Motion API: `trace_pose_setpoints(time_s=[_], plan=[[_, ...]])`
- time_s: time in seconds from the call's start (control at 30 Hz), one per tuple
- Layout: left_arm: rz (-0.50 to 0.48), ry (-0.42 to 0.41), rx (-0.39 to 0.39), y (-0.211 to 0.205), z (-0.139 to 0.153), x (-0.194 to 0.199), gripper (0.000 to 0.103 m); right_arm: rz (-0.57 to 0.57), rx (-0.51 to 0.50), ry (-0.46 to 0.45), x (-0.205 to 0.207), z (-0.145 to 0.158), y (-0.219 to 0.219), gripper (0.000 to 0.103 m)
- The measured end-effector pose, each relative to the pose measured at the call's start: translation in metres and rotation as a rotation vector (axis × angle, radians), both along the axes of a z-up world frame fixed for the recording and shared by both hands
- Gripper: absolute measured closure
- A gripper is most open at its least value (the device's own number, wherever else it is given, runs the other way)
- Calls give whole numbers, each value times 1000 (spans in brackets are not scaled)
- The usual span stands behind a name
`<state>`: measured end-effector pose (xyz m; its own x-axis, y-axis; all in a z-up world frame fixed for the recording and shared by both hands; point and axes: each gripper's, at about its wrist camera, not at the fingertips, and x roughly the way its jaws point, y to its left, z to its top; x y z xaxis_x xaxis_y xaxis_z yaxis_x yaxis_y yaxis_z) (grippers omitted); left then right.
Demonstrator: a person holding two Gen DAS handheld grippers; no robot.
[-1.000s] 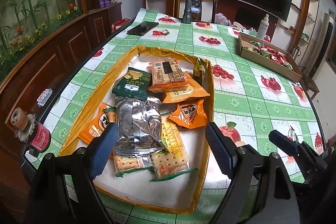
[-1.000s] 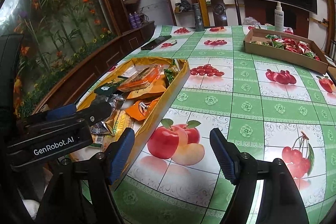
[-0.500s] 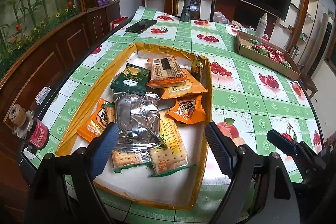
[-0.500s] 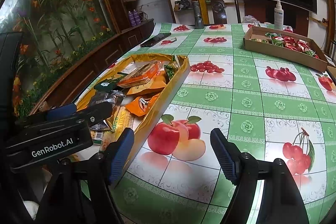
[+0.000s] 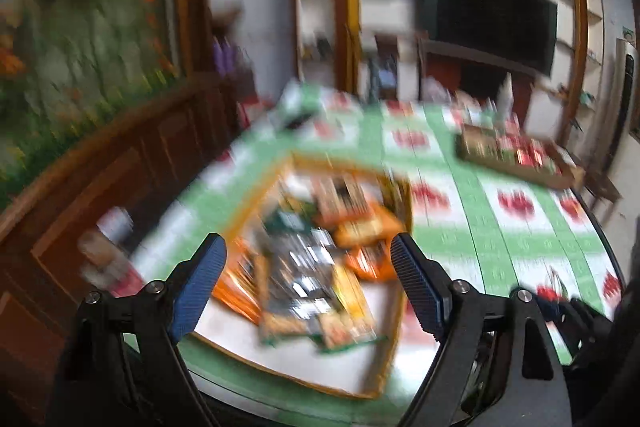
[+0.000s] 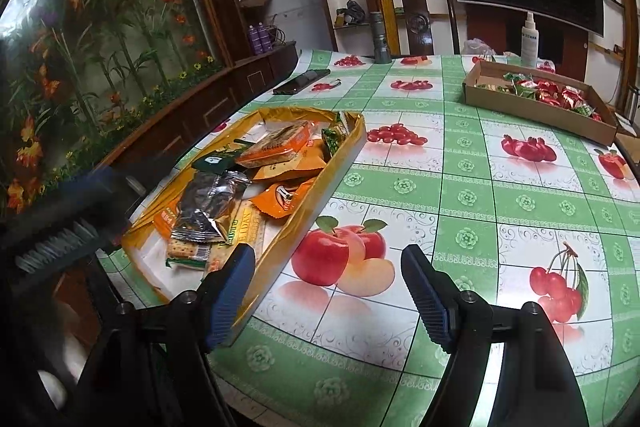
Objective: Organize snacks
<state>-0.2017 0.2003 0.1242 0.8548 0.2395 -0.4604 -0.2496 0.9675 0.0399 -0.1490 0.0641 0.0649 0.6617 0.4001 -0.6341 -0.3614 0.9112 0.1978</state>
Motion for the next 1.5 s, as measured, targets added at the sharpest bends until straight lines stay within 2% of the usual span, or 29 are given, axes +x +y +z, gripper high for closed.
trace_pose_setpoints(time_s=[0.07,0.1,0.2,0.23,0.37,0.47,0.63,0.77,1.07,1.5], plan=[[6,-114,59,-6,18,-25,12,4,-1,-11,-5,3,1,26],[-7,-150,74,-7,21,-34,2,6,-1,-17,-8,5,2,26],[-37,-239,64,-5,23,-56,0,22,-2,-38,-17,10,5,26],[-31,-236,46,-2,22,-57,0,26,-3,-44,-20,11,6,26],[-77,-117,-58,9,17,-45,0,44,-5,-63,-30,14,8,25],[-56,-94,-33,5,14,-45,0,50,-4,-68,-34,15,7,25],[-51,-97,-33,2,13,-46,0,61,-1,-68,-39,13,6,25],[20,-107,-15,5,9,-46,0,73,-1,-69,-42,11,7,25],[78,-55,-84,23,-4,-35,0,121,-17,-34,-44,-3,18,24],[82,14,-103,30,-22,-20,0,158,-46,-18,-44,-12,32,24]])
